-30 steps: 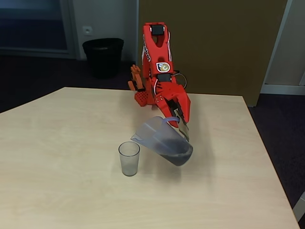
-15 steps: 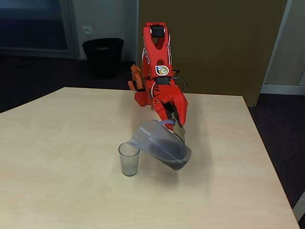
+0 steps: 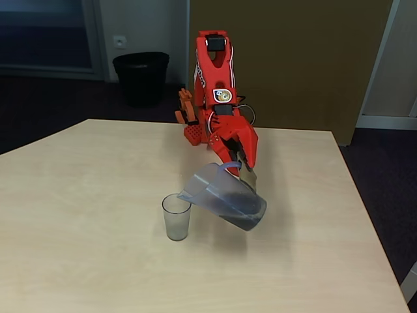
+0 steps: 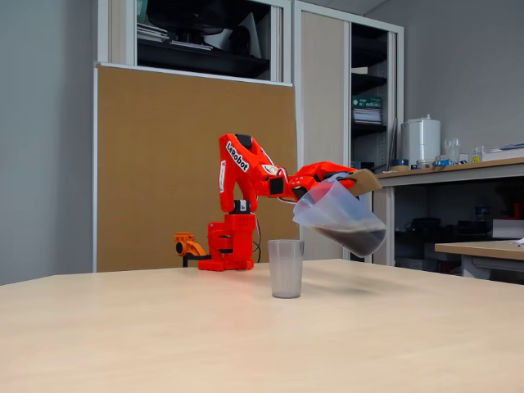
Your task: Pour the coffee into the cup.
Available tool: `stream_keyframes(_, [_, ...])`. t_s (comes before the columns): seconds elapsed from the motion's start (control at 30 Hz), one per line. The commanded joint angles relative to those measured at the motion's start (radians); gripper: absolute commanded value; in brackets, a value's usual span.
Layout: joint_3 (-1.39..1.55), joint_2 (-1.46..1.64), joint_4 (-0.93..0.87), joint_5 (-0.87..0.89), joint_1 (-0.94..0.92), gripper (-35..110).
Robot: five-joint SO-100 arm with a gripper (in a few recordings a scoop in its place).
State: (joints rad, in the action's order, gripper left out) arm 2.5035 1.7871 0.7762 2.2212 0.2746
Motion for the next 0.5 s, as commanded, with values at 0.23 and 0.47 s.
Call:
stream_keyframes(0.23, [-0.011,0.061,0.048,0.032,0.009,0])
stream_keyframes(0.47, [0.017,0.086,0.048,0.038,0.015,0])
